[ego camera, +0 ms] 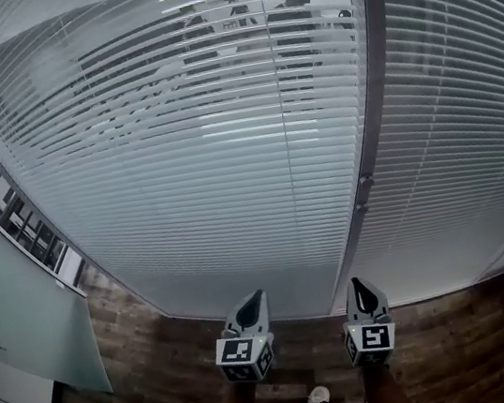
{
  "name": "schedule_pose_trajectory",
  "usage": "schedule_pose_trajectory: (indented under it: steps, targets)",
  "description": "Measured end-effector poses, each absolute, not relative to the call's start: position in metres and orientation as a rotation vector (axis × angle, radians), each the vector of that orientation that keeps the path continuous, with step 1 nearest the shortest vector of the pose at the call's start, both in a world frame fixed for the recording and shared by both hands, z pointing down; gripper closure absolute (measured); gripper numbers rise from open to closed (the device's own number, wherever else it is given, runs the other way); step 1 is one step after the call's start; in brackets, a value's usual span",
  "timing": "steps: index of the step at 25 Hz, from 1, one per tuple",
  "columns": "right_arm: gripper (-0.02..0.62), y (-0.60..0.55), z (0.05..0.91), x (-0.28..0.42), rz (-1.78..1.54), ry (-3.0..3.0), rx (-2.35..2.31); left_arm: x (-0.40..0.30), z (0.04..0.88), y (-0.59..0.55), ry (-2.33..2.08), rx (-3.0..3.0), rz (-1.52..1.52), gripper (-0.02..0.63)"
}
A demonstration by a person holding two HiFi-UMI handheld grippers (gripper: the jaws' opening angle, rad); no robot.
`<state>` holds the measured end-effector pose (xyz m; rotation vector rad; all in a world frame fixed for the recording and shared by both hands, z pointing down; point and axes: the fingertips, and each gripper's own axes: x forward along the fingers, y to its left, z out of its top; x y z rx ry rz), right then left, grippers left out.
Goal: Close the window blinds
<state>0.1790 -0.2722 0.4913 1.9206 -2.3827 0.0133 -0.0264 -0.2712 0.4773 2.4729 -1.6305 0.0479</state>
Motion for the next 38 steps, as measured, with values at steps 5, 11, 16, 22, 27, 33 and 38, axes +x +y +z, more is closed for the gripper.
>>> schedule_pose_trajectory:
  steps: [5,11,16,22,27,33,38]
  targets:
    - [0.592,-0.29,0.495,0.186,0.034,-2.387,1.917,-0.022,0.476,-0.28,-1.671,2.478,0.085,0.606]
    - [0.592,-0.297,0.51,0.178,0.013,-2.382,1.93,-0.032,0.492,-0.288,-1.695,2.508,0.118,0.606]
    - [0.592,-0.312,0.495,0.178,-0.029,-2.352,1.948,-0.037,0.49,-0.312,-1.654,2.505,0.091,0.606]
    - [0.592,-0.338,0.494,0.199,-0.099,-2.269,2.017,-0.037,0.5,-0.339,-1.561,2.502,0.036,0.606]
    - [0.592,-0.358,0.482,0.213,-0.176,-2.214,2.07,-0.038,0.5,-0.344,-1.512,2.537,0.046,0.605]
    - [0.592,-0.376,0.462,0.231,-0.14,-2.204,2.185,-0.045,0.501,-0.355,-1.519,2.579,0.051,0.606]
    - [0.592,-0.387,0.446,0.233,-0.191,-2.193,2.206,-0.044,0.495,-0.365,-1.511,2.581,0.04,0.606]
